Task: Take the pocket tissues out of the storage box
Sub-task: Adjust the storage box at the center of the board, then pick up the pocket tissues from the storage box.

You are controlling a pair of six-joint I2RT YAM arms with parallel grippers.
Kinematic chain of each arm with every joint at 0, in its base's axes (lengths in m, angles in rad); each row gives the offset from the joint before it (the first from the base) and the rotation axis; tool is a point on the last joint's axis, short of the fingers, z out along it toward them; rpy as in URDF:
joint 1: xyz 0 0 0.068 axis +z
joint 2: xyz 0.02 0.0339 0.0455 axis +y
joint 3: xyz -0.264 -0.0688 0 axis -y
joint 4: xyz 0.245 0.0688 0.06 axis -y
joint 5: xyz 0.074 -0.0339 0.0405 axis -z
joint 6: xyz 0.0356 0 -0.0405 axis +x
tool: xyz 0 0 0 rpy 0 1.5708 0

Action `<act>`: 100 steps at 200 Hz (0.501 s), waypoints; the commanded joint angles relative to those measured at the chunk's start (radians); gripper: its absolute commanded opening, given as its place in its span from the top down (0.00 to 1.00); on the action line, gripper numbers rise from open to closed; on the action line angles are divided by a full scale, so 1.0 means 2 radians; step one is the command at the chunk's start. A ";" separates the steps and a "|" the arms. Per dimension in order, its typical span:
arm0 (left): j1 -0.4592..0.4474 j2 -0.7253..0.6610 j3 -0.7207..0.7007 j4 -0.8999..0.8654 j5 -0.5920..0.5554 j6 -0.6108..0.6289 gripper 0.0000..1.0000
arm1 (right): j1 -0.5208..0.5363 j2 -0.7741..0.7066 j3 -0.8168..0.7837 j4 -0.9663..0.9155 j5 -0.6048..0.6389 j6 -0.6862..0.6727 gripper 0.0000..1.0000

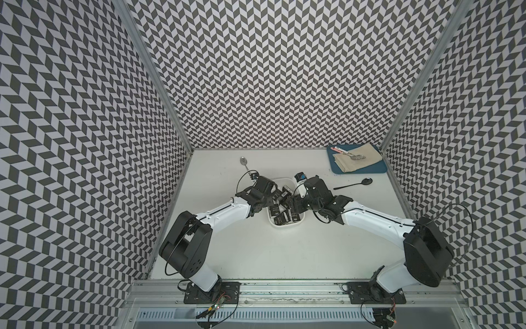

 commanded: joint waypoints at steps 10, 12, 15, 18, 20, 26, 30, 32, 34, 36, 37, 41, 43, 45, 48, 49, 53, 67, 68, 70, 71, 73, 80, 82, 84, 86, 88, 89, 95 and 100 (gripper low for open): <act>0.012 -0.041 0.020 -0.043 -0.030 -0.008 0.53 | 0.033 0.032 0.058 0.006 0.024 0.067 0.35; 0.014 -0.043 0.020 -0.045 -0.030 -0.010 0.53 | 0.035 0.036 0.060 0.004 0.025 0.070 0.35; 0.016 -0.045 0.019 -0.047 -0.032 -0.011 0.53 | 0.039 0.040 0.067 0.000 0.028 0.075 0.35; 0.018 -0.048 0.018 -0.049 -0.033 -0.013 0.52 | 0.041 0.045 0.073 -0.003 0.030 0.080 0.36; 0.020 -0.050 0.017 -0.050 -0.035 -0.015 0.52 | 0.042 0.048 0.076 -0.006 0.031 0.083 0.36; 0.025 -0.055 0.013 -0.053 -0.037 -0.018 0.52 | 0.045 0.058 0.086 -0.012 0.033 0.092 0.37; 0.028 -0.059 0.011 -0.055 -0.038 -0.020 0.51 | 0.046 0.065 0.093 -0.017 0.036 0.100 0.39; 0.030 -0.060 0.009 -0.056 -0.038 -0.021 0.51 | 0.047 0.069 0.096 -0.021 0.038 0.104 0.39; 0.032 -0.061 0.008 -0.056 -0.038 -0.022 0.51 | 0.047 0.073 0.100 -0.025 0.039 0.107 0.40; 0.034 -0.063 0.007 -0.058 -0.038 -0.023 0.51 | 0.048 0.076 0.104 -0.029 0.041 0.111 0.40; 0.035 -0.064 0.006 -0.059 -0.038 -0.023 0.51 | 0.048 0.078 0.105 -0.032 0.042 0.112 0.40; 0.039 -0.066 0.004 -0.061 -0.038 -0.026 0.51 | 0.048 0.084 0.112 -0.038 0.044 0.117 0.41; 0.041 -0.067 0.002 -0.062 -0.037 -0.028 0.51 | 0.049 0.088 0.114 -0.042 0.046 0.120 0.42; 0.043 -0.068 0.002 -0.064 -0.037 -0.029 0.51 | 0.050 0.090 0.117 -0.044 0.047 0.123 0.42; 0.046 -0.069 0.000 -0.066 -0.036 -0.031 0.51 | 0.051 0.094 0.119 -0.047 0.050 0.126 0.42; 0.047 -0.070 0.000 -0.067 -0.035 -0.032 0.51 | 0.051 0.095 0.119 -0.048 0.051 0.128 0.42; 0.050 -0.073 -0.002 -0.070 -0.034 -0.034 0.51 | 0.053 0.098 0.121 -0.051 0.056 0.134 0.43; 0.059 -0.085 -0.011 -0.073 -0.032 -0.038 0.51 | 0.057 0.107 0.123 -0.058 0.068 0.156 0.43; 0.059 -0.087 -0.011 -0.073 -0.032 -0.038 0.51 | 0.056 0.107 0.123 -0.057 0.068 0.157 0.43; 0.060 -0.089 -0.012 -0.073 -0.032 -0.039 0.51 | 0.057 0.108 0.123 -0.057 0.069 0.160 0.43; 0.061 -0.090 -0.013 -0.072 -0.032 -0.039 0.51 | 0.056 0.108 0.123 -0.058 0.070 0.162 0.43; 0.062 -0.092 -0.014 -0.072 -0.031 -0.039 0.51 | 0.057 0.109 0.123 -0.057 0.070 0.164 0.43; 0.064 -0.101 -0.018 -0.072 -0.031 -0.040 0.51 | 0.057 0.112 0.124 -0.059 0.074 0.174 0.43; 0.065 -0.103 -0.020 -0.072 -0.031 -0.041 0.51 | 0.056 0.113 0.124 -0.060 0.076 0.177 0.43; 0.066 -0.106 -0.021 -0.072 -0.031 -0.042 0.51 | 0.057 0.114 0.124 -0.060 0.078 0.179 0.43; 0.066 -0.109 -0.022 -0.072 -0.031 -0.043 0.51 | 0.057 0.115 0.125 -0.061 0.079 0.182 0.43; 0.066 -0.111 -0.023 -0.072 -0.030 -0.043 0.51 | 0.057 0.115 0.125 -0.061 0.081 0.185 0.43; 0.066 -0.113 -0.023 -0.072 -0.030 -0.043 0.51 | 0.057 0.116 0.126 -0.061 0.082 0.186 0.43; 0.067 -0.120 -0.027 -0.070 -0.030 -0.044 0.51 | 0.058 0.119 0.128 -0.061 0.085 0.192 0.43; 0.067 -0.126 -0.030 -0.070 -0.031 -0.045 0.51 | 0.057 0.122 0.132 -0.062 0.088 0.196 0.43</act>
